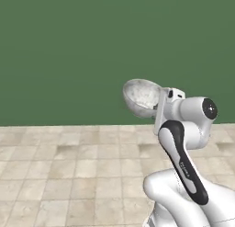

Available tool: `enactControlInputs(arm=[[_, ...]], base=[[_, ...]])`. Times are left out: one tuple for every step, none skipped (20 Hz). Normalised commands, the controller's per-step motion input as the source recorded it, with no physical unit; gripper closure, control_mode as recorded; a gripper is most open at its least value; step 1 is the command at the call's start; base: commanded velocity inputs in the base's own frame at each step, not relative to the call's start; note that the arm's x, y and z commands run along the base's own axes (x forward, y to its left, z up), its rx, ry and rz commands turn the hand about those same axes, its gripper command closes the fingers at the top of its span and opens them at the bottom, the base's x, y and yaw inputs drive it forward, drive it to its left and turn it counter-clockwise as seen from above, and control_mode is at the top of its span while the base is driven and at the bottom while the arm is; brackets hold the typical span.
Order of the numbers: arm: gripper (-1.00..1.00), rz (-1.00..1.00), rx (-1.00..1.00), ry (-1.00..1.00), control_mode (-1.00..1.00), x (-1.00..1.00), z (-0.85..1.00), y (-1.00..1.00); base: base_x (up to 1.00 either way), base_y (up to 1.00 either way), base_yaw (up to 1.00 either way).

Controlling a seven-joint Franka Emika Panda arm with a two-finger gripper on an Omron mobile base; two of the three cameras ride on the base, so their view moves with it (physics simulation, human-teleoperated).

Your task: Move the bowls from the cabinet to the plates on the dining table.

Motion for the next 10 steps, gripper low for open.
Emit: enactControlInputs(arm=[[1.0, 0.0, 0.0, 0.0, 1.0, 0.0, 0.0, 0.0], [1.0, 0.0, 0.0, 0.0, 1.0, 0.0, 0.0, 0.0], [1.0, 0.0, 0.0, 0.0, 1.0, 0.0, 0.0, 0.0], [1.0, 0.0, 0.0, 0.0, 1.0, 0.0, 0.0, 0.0], [1.0, 0.0, 0.0, 0.0, 1.0, 0.0, 0.0, 0.0], [1.0, 0.0, 0.0, 0.0, 1.0, 0.0, 0.0, 0.0], [1.0, 0.0, 0.0, 0.0, 1.0, 0.0, 0.0, 0.0], [1.0, 0.0, 0.0, 0.0, 1.0, 0.0, 0.0, 0.0], [1.0, 0.0, 0.0, 0.0, 1.0, 0.0, 0.0, 0.0], [1.0, 0.0, 0.0, 0.0, 1.0, 0.0, 0.0, 0.0]], base=[[1.0, 0.14, 0.5], [1.0, 0.14, 0.5], [1.0, 0.11, 0.5], [1.0, 0.12, 0.5], [0.99, 0.16, 0.49], [0.97, 0.24, 0.48], [0.96, 0.32, 0.47], [0.93, 0.36, 0.47], [0.91, 0.35, 0.47], [0.91, 0.37, 0.47]])
